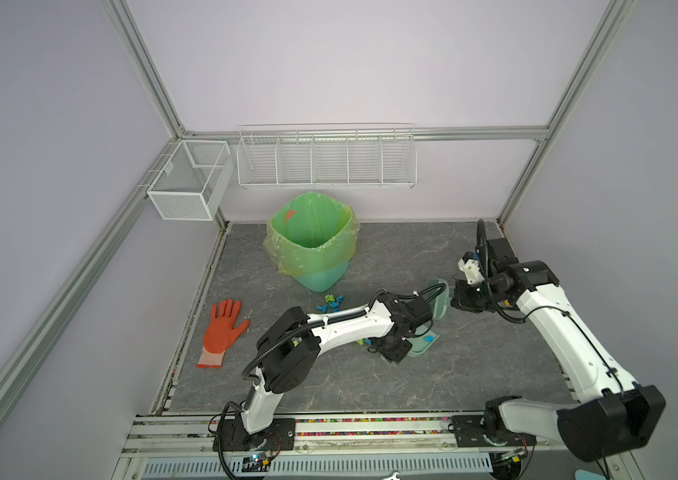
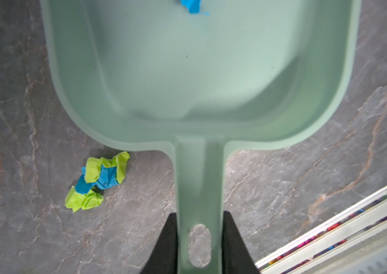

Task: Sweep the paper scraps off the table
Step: 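Brush the remaining blue scraps into the dustpan with the right gripper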

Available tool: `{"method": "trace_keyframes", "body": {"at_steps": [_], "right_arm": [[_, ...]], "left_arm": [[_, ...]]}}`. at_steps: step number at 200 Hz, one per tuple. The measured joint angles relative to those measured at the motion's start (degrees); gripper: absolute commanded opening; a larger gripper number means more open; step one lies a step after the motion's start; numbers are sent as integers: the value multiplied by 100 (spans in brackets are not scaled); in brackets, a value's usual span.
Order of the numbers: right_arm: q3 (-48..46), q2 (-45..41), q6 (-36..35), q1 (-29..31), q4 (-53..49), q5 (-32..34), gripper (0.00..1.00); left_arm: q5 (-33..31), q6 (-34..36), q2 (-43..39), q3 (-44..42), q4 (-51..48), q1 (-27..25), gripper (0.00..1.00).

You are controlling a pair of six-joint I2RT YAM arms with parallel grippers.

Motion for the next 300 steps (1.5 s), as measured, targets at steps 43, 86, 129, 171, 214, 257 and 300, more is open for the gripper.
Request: {"method": "trace_keyframes", "body": {"at_steps": [43, 86, 129, 171, 214, 257, 300], "right_arm": [[444, 739, -9, -4, 476, 273, 7], [439, 1202, 2, 155, 728, 260, 7], [-52, 975, 111, 538, 837, 81, 7], [-734, -199, 308, 597, 743, -162, 7], [-772, -1167, 409, 546, 509, -68, 7], [-761, -868, 387, 448, 146, 525, 7], [-761, -610, 389, 431, 72, 533, 7]], "left_arm": [[109, 4, 0, 0, 11, 35, 0], [144, 4, 31, 26, 7, 87, 0], [155, 4, 118, 192, -35, 197, 0], [153, 4, 203, 216, -28, 216, 0], [151, 4, 203, 216, -31, 216, 0], [149, 2, 203, 214, -26, 216, 0], [129, 2, 203, 201, -11, 216, 0]]}}
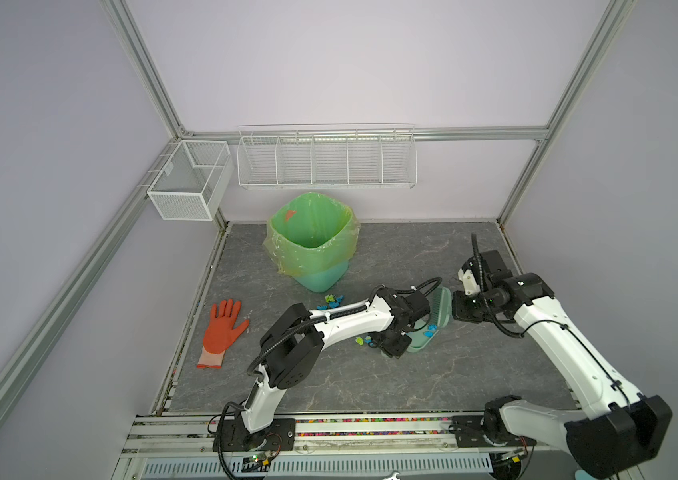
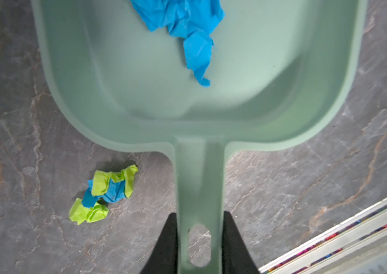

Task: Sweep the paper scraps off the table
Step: 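Brush the remaining blue scraps into the dustpan with the right gripper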

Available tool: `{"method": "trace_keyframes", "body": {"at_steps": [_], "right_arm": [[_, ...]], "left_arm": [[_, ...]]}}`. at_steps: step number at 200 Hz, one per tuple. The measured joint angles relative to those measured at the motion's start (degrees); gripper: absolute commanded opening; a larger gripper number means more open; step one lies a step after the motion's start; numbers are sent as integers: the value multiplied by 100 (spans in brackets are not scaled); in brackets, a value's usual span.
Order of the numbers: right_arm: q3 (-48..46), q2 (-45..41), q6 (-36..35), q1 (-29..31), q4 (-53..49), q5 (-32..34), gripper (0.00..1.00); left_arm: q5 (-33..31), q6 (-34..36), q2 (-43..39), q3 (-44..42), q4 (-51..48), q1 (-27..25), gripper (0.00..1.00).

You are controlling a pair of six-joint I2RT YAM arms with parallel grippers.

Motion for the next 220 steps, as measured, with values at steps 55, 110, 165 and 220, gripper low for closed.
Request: {"method": "trace_keyframes", "body": {"at_steps": [55, 110, 165, 220], "right_arm": [[-109, -81, 125, 4, -22, -614, 7], [-232, -767, 343, 28, -79, -1237, 7], [-487, -927, 337, 26, -435, -909, 7], [-131, -1261, 496, -114, -177, -1204, 7]], "left_arm": [[-4, -2, 0, -2, 52, 0, 0], [-70, -70, -2, -31, 219, 0, 0], [-155, -175, -24, -136, 393, 0, 0], [-175, -175, -131, -289, 555, 0, 0]]}}
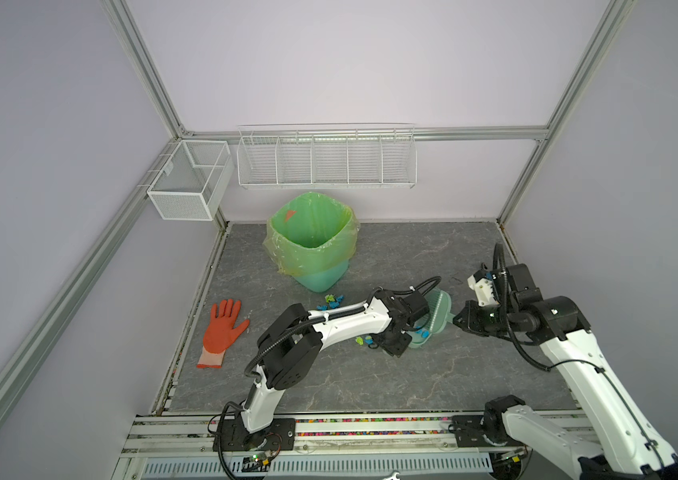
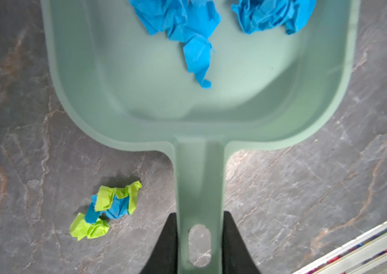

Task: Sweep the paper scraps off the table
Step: 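Lift the brush away from the dustpan with the right gripper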

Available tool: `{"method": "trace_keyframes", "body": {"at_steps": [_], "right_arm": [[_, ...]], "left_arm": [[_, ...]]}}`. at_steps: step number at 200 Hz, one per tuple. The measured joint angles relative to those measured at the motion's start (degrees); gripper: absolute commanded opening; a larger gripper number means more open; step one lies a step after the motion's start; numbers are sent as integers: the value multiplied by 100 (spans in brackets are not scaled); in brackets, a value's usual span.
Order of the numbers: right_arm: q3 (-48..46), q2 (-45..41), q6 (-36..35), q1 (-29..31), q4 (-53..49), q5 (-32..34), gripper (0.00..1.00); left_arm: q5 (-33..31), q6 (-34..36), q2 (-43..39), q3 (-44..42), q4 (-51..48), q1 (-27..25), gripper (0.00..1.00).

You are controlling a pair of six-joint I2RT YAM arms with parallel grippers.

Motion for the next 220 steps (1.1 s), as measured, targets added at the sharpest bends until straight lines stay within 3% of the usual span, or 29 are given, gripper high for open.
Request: {"method": "trace_keyframes", "body": {"at_steps": [126, 220], "right_arm": [[743, 315, -111, -734, 133, 286, 7], [518, 284, -116, -1200, 306, 660, 7]], "left_arm": [[-157, -83, -328, -85, 70, 0, 0], [-153, -192, -826, 33, -149, 0, 0]]}}
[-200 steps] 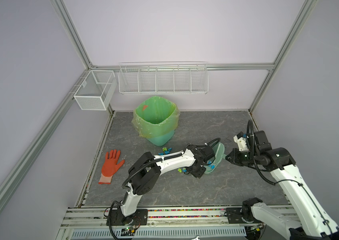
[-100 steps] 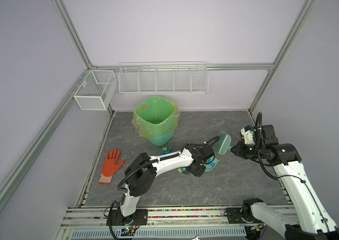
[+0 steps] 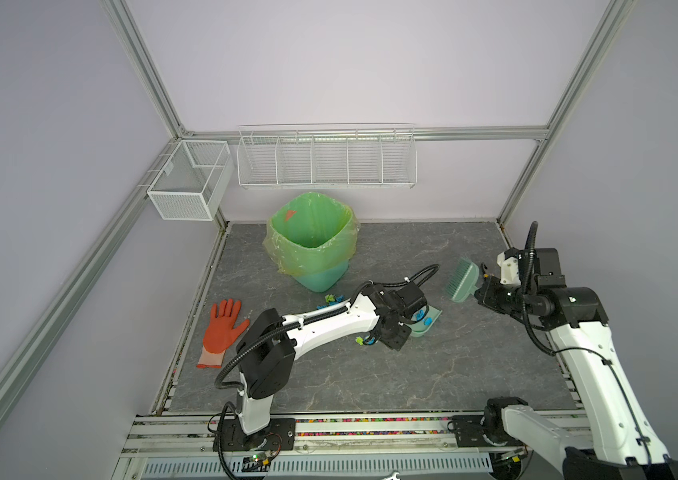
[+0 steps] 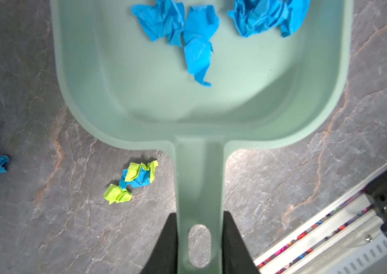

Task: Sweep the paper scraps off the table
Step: 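Lift the brush away from the dustpan with the right gripper, then carry the loaded dustpan with the left gripper up to the green bin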

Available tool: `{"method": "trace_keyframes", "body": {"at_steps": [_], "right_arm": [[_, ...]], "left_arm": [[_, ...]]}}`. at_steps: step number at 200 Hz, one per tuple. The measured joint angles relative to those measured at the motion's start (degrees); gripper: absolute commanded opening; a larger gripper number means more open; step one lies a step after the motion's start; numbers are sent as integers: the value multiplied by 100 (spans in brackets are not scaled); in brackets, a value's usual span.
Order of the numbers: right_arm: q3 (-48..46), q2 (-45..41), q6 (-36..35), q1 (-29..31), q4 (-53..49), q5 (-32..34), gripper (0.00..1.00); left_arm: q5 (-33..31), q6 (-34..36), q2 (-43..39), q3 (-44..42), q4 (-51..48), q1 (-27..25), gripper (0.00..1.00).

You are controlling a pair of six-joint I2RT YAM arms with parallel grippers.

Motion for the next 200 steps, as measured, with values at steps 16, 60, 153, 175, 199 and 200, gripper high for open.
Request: {"method": "trace_keyframes", "body": {"at_steps": [16, 60, 153, 175, 199, 200], "right_arm": [[-142, -33, 0, -85, 7, 17, 7], [-411, -70, -2, -247, 83, 59, 7], [-603, -280, -254, -485, 101, 461, 7], [-603, -328, -308, -505, 98, 557, 7], [-608, -339, -365, -516, 98, 581, 7], [-608, -339, -365, -516, 98, 584, 7]], "left_arm": [[-4, 0, 0, 144, -103, 2, 0], [-26, -4, 0, 573, -275, 24, 0], [-57, -66, 109, 1755, -603, 339, 0], [-63, -87, 151, 1926, -717, 448, 0], [-125, -107, 162, 2124, -848, 483, 0], [-127, -107, 162, 2129, -850, 483, 0]]}}
